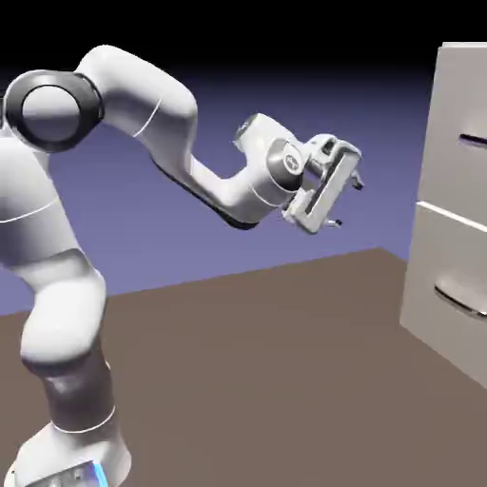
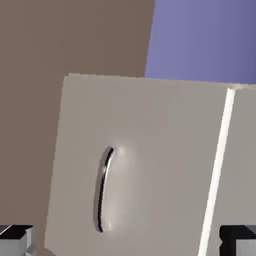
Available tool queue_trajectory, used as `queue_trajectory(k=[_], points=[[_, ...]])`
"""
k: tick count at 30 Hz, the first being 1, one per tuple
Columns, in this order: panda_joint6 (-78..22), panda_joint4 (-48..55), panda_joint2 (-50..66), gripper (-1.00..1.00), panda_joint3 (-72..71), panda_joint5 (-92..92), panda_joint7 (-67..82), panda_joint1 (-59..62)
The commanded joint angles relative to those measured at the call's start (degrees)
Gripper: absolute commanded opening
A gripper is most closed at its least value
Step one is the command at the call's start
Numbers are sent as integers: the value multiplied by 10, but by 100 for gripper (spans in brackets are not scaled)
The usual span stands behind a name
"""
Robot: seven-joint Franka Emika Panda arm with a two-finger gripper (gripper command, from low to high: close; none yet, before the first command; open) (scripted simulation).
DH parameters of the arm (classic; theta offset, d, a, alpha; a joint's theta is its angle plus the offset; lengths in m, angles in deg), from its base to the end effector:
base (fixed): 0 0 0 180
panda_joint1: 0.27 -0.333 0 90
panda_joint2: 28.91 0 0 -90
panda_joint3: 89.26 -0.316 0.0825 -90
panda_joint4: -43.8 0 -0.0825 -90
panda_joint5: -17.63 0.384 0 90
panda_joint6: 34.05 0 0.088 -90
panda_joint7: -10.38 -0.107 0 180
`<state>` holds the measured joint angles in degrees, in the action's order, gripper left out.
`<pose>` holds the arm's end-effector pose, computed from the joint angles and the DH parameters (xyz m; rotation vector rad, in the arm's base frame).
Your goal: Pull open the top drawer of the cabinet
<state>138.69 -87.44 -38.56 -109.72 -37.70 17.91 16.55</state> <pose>0.5172 0.1008 0.4925 2.0084 1.2720 0.9526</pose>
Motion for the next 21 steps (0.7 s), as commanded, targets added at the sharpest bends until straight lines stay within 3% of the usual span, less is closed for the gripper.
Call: queue_trajectory(k=[1, 21], points=[[-1, 13, 10, 0, -9, -25, 23, 8], [-12, 282, 218, 0, -194, -523, 473, 166]])
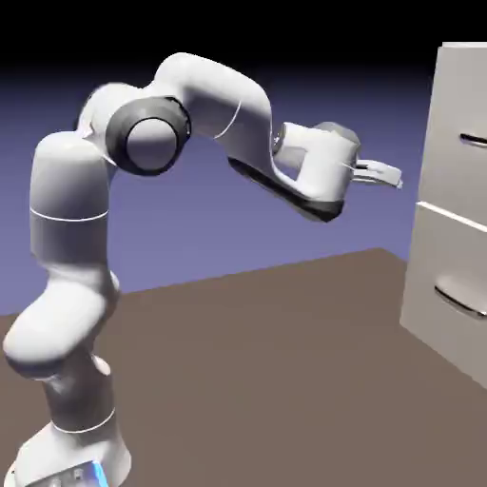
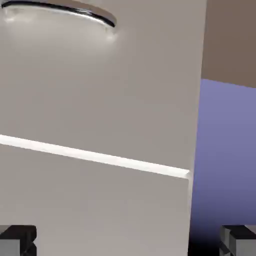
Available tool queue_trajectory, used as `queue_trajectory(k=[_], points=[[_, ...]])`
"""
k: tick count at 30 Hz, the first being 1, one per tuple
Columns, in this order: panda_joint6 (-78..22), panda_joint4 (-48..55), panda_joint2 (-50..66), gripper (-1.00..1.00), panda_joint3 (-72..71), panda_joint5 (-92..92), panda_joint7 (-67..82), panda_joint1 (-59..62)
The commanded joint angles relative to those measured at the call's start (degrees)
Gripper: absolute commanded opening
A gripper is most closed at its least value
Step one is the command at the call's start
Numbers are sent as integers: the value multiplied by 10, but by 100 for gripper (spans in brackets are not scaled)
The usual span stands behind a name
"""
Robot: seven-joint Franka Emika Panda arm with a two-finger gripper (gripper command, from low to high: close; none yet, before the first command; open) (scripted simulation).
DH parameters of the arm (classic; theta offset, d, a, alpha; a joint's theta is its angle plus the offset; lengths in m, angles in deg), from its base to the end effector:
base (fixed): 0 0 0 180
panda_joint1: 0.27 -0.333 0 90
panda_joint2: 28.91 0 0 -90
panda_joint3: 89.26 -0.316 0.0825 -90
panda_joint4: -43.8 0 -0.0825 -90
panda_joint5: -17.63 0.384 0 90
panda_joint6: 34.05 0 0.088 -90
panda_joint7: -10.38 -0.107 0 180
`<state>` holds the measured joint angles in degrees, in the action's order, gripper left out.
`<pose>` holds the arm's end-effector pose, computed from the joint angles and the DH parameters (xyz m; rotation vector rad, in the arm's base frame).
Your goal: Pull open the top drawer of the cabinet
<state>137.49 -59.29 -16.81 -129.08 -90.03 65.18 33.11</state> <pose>0.6129 0.1081 0.5034 0.3793 1.9022 0.2639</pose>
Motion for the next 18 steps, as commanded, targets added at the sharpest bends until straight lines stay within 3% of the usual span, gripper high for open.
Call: queue_trajectory(k=[1, 18], points=[[-1, 13, 10, 0, -9, -25, 23, 8], [-10, 241, 186, 0, -166, -449, 405, 142]])
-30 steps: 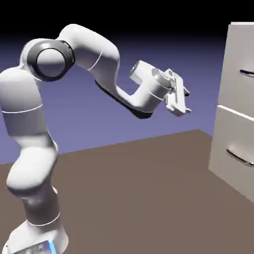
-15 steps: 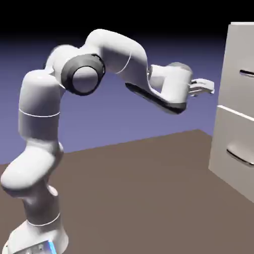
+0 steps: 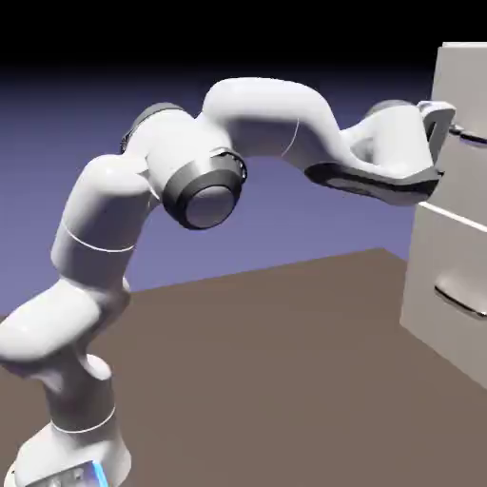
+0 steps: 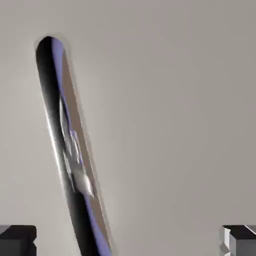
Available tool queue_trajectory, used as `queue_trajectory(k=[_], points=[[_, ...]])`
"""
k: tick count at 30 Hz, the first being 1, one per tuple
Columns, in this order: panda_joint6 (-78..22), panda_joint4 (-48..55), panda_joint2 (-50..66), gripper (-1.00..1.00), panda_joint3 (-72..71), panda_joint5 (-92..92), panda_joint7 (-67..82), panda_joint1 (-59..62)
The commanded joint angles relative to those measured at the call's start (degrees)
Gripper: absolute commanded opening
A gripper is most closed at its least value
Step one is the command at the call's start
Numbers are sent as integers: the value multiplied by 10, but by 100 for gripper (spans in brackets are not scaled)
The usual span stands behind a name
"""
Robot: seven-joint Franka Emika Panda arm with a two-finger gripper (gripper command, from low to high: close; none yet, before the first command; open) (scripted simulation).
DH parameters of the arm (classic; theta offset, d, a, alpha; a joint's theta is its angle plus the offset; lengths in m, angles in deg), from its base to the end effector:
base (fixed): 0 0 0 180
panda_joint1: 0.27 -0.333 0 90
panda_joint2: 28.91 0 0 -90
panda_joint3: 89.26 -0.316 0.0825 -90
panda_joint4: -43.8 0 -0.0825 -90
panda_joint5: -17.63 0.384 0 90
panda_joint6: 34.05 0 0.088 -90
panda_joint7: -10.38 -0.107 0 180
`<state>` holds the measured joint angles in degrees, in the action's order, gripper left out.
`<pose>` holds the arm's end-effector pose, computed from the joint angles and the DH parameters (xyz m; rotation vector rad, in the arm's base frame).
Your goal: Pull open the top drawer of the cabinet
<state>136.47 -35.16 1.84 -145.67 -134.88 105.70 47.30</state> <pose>0.6833 -0.0137 0.5568 -0.5938 1.5005 -0.5796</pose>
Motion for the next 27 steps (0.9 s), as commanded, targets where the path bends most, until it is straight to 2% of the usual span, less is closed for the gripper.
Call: queue_trajectory(k=[1, 10, 11, 17, 27], points=[[0, 8, 6, 0, -5, -15, 13, 5], [39, 173, 109, 0, 83, 118, 186, -118], [39, 173, 109, -100, 83, 118, 186, -118], [9, 70, 55, -100, 15, 38, 97, -37], [-30, -119, -56, -100, -141, -66, -62, 163]])
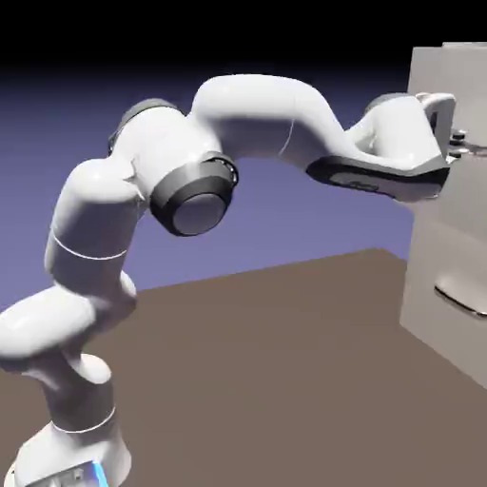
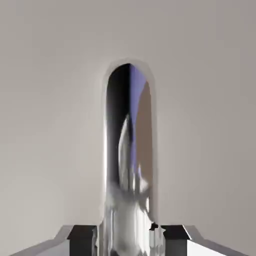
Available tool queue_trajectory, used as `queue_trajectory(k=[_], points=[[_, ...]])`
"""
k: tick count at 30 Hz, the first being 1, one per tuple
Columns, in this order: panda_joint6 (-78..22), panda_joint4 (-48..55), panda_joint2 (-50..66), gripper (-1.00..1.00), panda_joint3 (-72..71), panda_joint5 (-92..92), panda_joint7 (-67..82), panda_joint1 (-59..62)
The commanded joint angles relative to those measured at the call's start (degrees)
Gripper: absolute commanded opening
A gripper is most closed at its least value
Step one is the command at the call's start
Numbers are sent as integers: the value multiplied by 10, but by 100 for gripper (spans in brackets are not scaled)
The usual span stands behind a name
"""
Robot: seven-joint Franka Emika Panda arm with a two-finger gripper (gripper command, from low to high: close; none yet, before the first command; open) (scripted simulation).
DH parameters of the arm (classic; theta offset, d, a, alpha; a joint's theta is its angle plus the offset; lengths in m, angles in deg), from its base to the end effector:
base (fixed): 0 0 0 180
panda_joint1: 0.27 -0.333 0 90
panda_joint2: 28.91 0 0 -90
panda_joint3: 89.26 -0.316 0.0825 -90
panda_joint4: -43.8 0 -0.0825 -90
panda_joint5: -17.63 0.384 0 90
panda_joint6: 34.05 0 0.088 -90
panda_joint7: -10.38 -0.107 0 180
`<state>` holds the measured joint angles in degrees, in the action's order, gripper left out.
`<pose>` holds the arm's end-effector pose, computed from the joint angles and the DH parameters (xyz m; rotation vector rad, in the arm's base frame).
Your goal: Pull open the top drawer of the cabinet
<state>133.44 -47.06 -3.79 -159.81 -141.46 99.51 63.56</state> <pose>0.6385 -0.0204 0.5594 -0.6139 1.4816 -0.6140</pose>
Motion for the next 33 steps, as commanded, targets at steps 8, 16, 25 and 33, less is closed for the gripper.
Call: queue_trajectory(k=[8, 16, 25, 33], points=[[-11, -90, -52, -100, -143, -44, -81, 166], [-23, -159, -49, -100, -302, -45, -84, 332], [-45, -265, 15, -100, -486, -10, -18, 519], [-54, -352, 85, 100, -587, 26, 38, 628]])
